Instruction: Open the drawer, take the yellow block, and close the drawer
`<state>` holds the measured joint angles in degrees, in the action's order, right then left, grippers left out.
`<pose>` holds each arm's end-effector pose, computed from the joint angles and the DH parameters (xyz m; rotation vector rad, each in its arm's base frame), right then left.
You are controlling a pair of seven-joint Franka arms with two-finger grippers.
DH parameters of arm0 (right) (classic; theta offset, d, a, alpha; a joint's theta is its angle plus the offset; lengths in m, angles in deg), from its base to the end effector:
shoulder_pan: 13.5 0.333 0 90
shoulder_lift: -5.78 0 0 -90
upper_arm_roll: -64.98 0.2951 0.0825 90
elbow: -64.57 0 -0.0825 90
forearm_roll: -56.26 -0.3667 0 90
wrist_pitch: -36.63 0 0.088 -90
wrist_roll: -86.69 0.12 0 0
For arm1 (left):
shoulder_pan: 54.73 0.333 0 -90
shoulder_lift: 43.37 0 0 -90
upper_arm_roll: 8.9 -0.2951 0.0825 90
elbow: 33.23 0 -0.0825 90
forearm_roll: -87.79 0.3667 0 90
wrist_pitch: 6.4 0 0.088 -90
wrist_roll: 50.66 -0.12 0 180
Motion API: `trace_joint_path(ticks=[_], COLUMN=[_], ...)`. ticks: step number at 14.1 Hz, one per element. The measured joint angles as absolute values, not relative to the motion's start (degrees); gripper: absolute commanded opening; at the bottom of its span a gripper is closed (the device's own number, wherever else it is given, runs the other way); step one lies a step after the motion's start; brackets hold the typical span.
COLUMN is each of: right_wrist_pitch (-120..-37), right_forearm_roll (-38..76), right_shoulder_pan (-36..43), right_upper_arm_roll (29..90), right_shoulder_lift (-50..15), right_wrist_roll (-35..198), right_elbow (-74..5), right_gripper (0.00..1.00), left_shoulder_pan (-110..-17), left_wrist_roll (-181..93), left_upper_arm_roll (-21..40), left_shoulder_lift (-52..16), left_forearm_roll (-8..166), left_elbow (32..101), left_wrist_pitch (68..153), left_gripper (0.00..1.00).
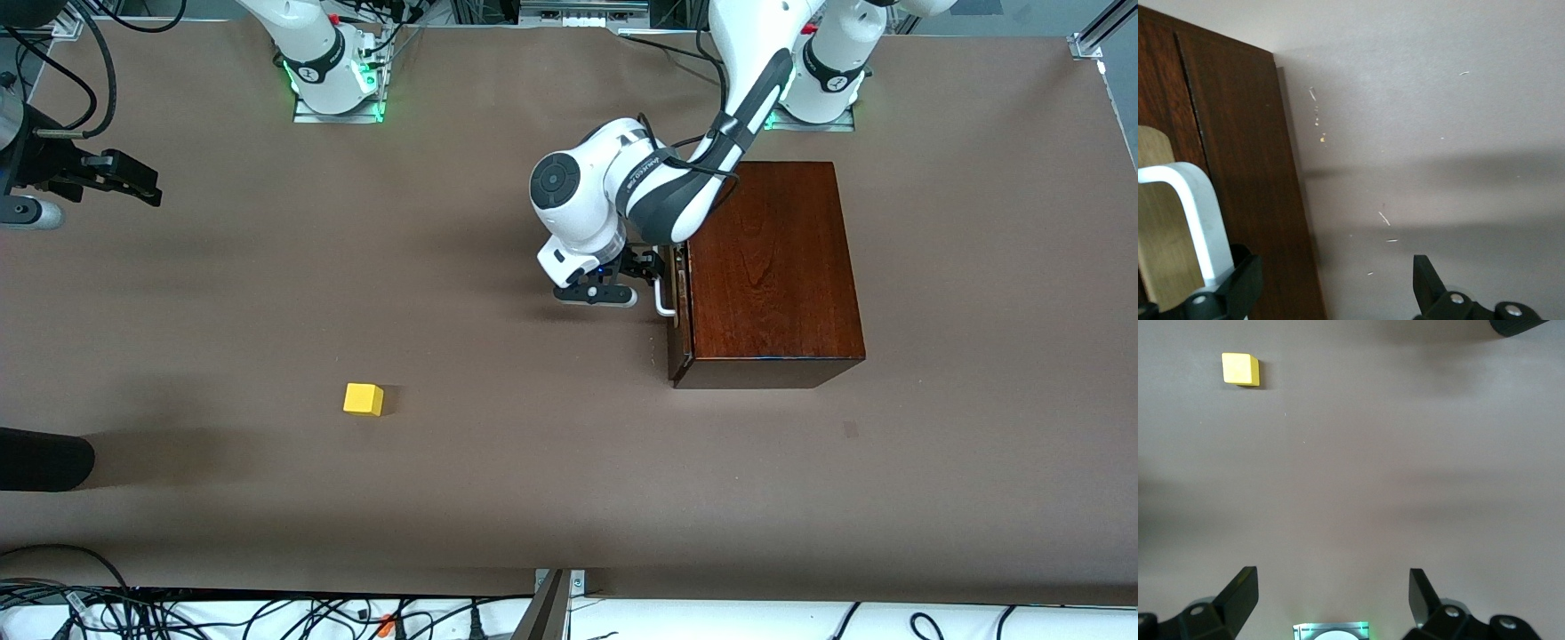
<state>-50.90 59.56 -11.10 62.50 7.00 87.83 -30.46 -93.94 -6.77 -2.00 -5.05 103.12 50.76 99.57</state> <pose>0.5219 -0.0081 0.5590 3.0792 -0.0317 -0.1681 0.4784 -0.4470 0.2507 -2.8186 0.1886 0.1107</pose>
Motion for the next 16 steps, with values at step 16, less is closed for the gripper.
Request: trace_joint_path(ticks=[16], right_wrist_pitch=[-53.5], right_forearm_roll=[55.9], right_shoulder_pan=[-11.4], right_upper_arm_roll=[62.4], right_shoulder_lift=[6.9], right_wrist_roll=[87.9], right_elbow=[-30.7], right_gripper=[1.00], left_shoulder_pan=[-78.5], left_wrist_roll=[-11.4], left_upper_arm_roll=[-3.4], left_shoulder_lift=[-29.3], left_forearm_roll=[92.3], left_elbow=[47.9], left_wrist_pitch=[87.9], left_gripper=[1.00])
